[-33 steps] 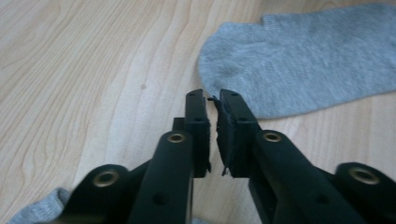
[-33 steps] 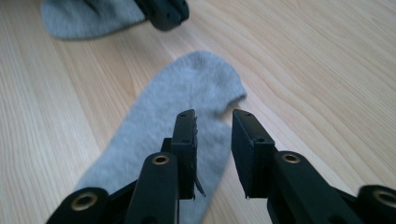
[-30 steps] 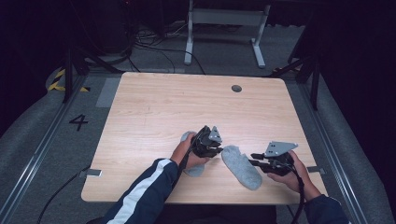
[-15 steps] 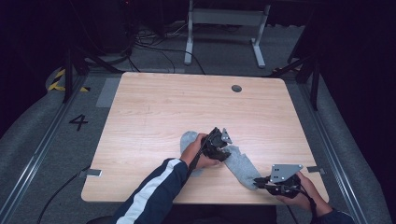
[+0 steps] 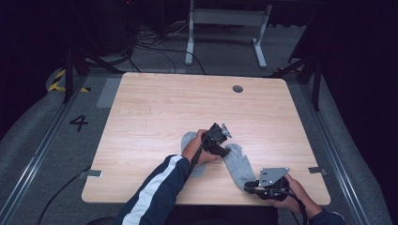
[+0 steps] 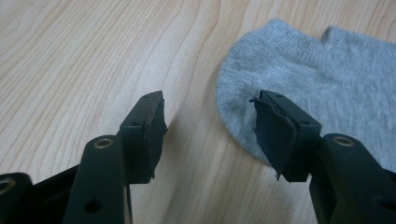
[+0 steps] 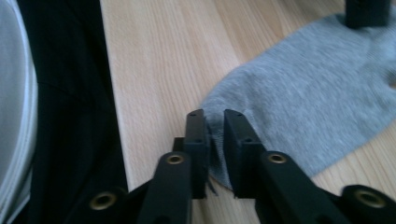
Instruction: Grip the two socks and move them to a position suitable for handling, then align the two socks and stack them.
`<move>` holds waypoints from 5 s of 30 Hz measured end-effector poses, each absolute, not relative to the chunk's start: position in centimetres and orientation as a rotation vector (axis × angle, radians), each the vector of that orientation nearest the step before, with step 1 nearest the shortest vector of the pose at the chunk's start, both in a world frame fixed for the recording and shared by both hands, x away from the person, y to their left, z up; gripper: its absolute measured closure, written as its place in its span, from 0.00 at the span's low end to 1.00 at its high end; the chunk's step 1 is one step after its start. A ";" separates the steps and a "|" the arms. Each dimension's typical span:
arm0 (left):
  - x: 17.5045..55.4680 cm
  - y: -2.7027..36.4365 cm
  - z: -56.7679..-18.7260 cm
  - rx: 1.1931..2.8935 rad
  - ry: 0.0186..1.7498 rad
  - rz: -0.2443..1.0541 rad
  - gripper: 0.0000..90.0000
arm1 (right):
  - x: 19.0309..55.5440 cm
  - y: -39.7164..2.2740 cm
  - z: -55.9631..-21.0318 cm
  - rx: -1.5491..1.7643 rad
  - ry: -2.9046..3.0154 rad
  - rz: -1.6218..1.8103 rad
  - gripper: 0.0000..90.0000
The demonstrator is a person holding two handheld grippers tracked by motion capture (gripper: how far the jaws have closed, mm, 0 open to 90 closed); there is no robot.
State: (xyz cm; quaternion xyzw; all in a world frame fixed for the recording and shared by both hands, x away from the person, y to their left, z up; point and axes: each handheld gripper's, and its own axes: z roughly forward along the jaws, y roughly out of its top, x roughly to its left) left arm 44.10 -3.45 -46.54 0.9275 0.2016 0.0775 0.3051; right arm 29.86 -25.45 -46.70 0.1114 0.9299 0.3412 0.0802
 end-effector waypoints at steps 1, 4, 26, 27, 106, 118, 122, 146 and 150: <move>44.1 -3.5 -46.5 2.443 0.515 0.197 0.47 | 29.8 -25.3 -46.6 0.315 2.781 1.017 0.84; 44.0 -3.8 -46.4 2.448 0.491 0.191 0.46 | 29.5 -25.6 -46.1 0.294 2.758 1.048 0.81; 45.3 -4.1 -47.0 2.417 0.450 0.082 0.78 | 31.8 -26.6 -47.1 0.420 2.785 1.077 0.83; 45.3 -4.2 -47.0 2.410 0.451 0.069 0.80 | 31.9 -26.6 -47.1 0.429 2.785 1.072 0.85; 44.4 9.4 -46.2 2.430 0.559 0.160 0.97 | 33.5 -13.4 -46.9 0.158 2.786 1.080 0.96; 43.3 10.6 -44.2 2.380 0.538 0.221 0.97 | 32.7 -13.4 -46.0 0.142 2.731 1.139 0.96; 43.3 10.8 -44.4 2.387 0.546 0.213 0.96 | 32.4 -12.8 -45.7 0.119 2.722 1.147 0.96; 43.9 7.5 -46.3 2.396 0.522 0.230 0.97 | 32.3 -13.0 -46.5 0.103 2.809 1.028 0.89; 43.7 7.4 -45.7 2.374 0.539 0.261 0.82 | 32.6 -13.5 -46.0 0.160 2.785 1.042 0.73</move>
